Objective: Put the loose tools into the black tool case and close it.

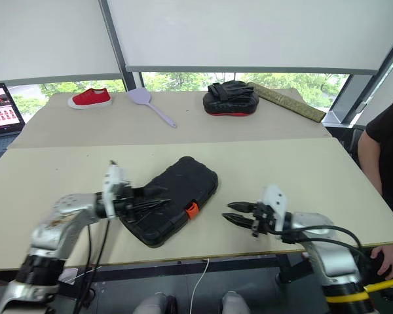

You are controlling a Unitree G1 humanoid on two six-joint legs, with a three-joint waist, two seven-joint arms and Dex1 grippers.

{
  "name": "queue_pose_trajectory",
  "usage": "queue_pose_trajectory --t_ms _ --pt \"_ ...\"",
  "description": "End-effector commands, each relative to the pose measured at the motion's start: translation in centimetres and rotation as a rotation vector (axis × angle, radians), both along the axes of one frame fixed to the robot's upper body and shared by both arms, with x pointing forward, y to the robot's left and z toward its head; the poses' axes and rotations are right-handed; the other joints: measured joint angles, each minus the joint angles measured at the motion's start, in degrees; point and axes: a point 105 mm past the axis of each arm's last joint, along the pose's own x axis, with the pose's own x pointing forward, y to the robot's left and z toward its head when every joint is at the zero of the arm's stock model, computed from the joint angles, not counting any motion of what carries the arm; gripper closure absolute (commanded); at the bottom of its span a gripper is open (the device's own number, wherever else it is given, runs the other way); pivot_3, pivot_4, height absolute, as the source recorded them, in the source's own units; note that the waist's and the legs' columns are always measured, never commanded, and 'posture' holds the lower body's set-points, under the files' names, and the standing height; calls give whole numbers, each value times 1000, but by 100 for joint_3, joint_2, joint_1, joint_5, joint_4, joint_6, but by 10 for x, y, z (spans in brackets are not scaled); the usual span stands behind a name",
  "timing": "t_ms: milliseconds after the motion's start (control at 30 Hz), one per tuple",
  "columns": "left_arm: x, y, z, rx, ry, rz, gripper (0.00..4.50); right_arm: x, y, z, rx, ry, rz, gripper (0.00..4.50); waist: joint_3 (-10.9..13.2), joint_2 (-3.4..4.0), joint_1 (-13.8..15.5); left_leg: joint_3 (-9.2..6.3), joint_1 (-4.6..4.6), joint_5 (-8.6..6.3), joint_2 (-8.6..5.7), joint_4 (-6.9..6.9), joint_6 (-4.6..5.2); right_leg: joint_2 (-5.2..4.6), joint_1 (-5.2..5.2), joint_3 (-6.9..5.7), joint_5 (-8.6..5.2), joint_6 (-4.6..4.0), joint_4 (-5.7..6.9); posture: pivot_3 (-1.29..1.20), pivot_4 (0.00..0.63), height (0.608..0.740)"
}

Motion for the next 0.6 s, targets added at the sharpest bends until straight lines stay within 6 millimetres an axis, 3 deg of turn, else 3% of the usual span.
queue_pose_trajectory --t_ms 33,100,133,333,467,600 --pt "-9 45 14 51 -94 119 669 0 -33 10 -111 -157 -48 1190 3 -1 22 1 0 -1 0 0 -1 -1 -1 -1 -2 -1 0 0 150 740" --pt "-14 71 6 105 -84 221 30 -1 -45 9 -141 -208 -54 546 5 -1 19 2 -1 -10 0 -2 -17 -5 -1 -4 -3 -1 -12 0 150 740" --pt "-17 86 -3 152 -76 288 0 -2 -49 8 -154 -223 -44 148 6 -2 18 3 -2 -12 -1 -3 -19 -7 1 -3 -2 0 -20 0 150 740" --pt "-44 131 -43 325 -32 473 0 0 -65 -1 -173 -187 -40 60 19 -14 20 5 -8 -19 0 -4 -26 -31 3 -4 3 7 -45 0 150 740" --pt "-63 135 -62 464 -107 477 0 0 -66 -11 -229 -188 -14 60 20 -18 64 5 -21 -25 -2 -12 -33 -52 -39 -10 3 5 -48 0 150 740" --pt "-60 129 -63 439 -131 482 0 5 -65 -13 -225 -197 -21 60 21 -12 95 18 -22 -26 -4 -15 -35 -77 -49 -26 5 6 -40 0 150 740"
